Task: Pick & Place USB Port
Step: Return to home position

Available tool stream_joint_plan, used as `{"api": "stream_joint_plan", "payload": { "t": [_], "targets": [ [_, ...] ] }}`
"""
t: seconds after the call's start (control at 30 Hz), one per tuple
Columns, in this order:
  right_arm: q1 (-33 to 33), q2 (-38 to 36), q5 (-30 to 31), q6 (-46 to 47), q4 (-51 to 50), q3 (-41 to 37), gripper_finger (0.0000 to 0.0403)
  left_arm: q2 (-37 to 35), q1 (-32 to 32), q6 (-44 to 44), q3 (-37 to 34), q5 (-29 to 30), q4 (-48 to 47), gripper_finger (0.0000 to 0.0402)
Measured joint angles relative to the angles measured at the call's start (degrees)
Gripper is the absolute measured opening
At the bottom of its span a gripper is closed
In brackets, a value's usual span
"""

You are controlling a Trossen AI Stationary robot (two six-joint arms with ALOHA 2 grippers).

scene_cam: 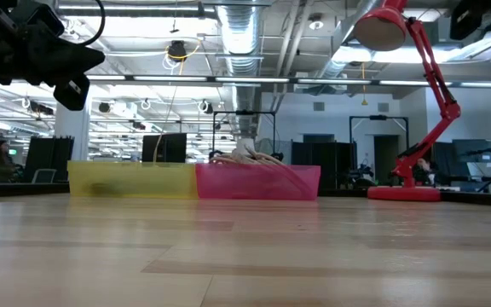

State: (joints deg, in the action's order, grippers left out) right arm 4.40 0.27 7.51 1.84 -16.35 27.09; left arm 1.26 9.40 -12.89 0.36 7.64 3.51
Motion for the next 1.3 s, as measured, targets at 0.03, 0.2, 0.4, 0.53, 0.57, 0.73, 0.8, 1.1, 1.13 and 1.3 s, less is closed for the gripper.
{"api": "stream_joint_plan", "payload": {
  "t": [0.03,0.2,0.4,0.53,0.57,0.73,0.8,1.1,1.13,1.3],
  "targets": [
    [0.00,0.00,0.02,0.18,1.34,-1.40,0.0000,0.00,-0.01,0.24,0.00,0.00,0.00,0.0006],
    [0.00,-0.02,0.01,1.08,7.72,-8.37,0.0000,0.00,-0.01,0.49,0.00,0.00,-0.02,0.0006],
    [0.00,-0.02,0.00,1.17,17.73,-16.43,0.0000,0.00,-0.01,0.57,0.00,0.00,-0.02,0.0006],
    [0.00,-0.02,0.01,1.12,22.09,-20.71,0.0000,0.00,-0.01,0.59,0.00,-0.01,-0.04,0.0006],
    [0.00,-0.02,0.01,0.94,23.24,-21.61,0.0000,0.00,-0.01,0.59,0.00,-0.01,-0.04,0.0006],
    [-0.02,-0.04,0.02,0.75,26.84,-25.35,0.0000,0.00,-0.01,0.59,0.00,0.00,-0.09,0.0006],
    [-0.02,-0.04,-0.01,0.64,28.94,-26.65,0.0000,0.01,0.01,0.60,0.00,-0.02,-0.32,0.0006],
    [-0.04,-0.04,-0.06,1.44,26.73,-26.67,0.0000,0.04,-0.01,0.61,0.00,-0.04,-1.29,0.0006],
    [-0.06,-0.02,-0.05,2.10,26.12,-26.67,0.0000,0.04,0.00,0.61,0.00,-0.04,-1.28,0.0006],
    [-0.07,-0.02,-0.05,8.43,22.21,-26.69,0.0000,0.04,-0.01,0.59,0.00,-0.04,-1.27,0.0006]
  ]
}}
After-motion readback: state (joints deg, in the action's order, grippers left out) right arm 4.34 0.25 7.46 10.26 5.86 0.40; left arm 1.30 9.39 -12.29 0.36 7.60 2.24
